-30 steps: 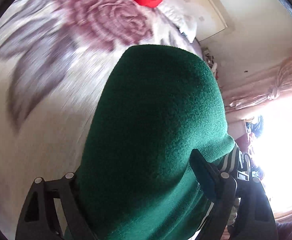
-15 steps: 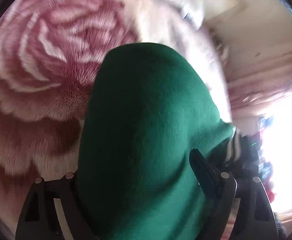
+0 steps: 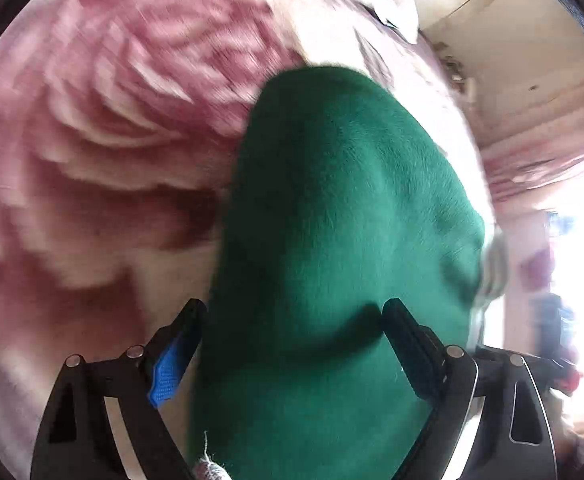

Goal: Fold large clothes

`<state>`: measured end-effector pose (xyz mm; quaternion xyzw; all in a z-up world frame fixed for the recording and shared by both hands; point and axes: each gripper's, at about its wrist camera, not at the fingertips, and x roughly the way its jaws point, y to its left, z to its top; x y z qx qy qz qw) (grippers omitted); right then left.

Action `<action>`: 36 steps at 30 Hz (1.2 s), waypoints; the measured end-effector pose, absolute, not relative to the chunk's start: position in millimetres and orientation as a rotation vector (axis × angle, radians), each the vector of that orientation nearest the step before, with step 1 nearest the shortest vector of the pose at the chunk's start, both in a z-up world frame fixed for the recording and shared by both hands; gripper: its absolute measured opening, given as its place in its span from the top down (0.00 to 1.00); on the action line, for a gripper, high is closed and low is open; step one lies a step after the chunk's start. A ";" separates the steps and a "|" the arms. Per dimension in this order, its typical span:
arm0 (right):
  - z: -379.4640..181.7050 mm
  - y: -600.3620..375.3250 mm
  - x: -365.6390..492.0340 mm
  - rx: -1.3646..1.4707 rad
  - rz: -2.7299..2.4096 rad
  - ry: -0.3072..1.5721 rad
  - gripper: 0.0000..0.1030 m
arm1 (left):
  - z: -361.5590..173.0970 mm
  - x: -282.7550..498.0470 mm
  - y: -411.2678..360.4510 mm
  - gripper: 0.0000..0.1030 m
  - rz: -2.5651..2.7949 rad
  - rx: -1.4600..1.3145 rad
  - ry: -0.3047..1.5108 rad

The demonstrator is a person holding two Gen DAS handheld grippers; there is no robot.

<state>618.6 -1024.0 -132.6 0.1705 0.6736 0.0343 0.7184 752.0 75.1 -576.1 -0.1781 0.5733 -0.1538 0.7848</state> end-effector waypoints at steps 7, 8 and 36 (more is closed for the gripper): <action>-85.9 -973.0 553.2 0.068 -0.273 1.344 0.03 | -505.1 664.4 57.3 0.06 -0.109 -0.139 1.095; -77.9 -977.1 522.2 0.058 -0.293 1.318 0.03 | -489.7 646.4 54.8 0.06 -0.089 -0.120 1.072; 449.3 -790.9 61.7 -0.051 -0.332 0.833 0.03 | -127.0 347.1 17.2 0.06 -0.088 -0.017 0.799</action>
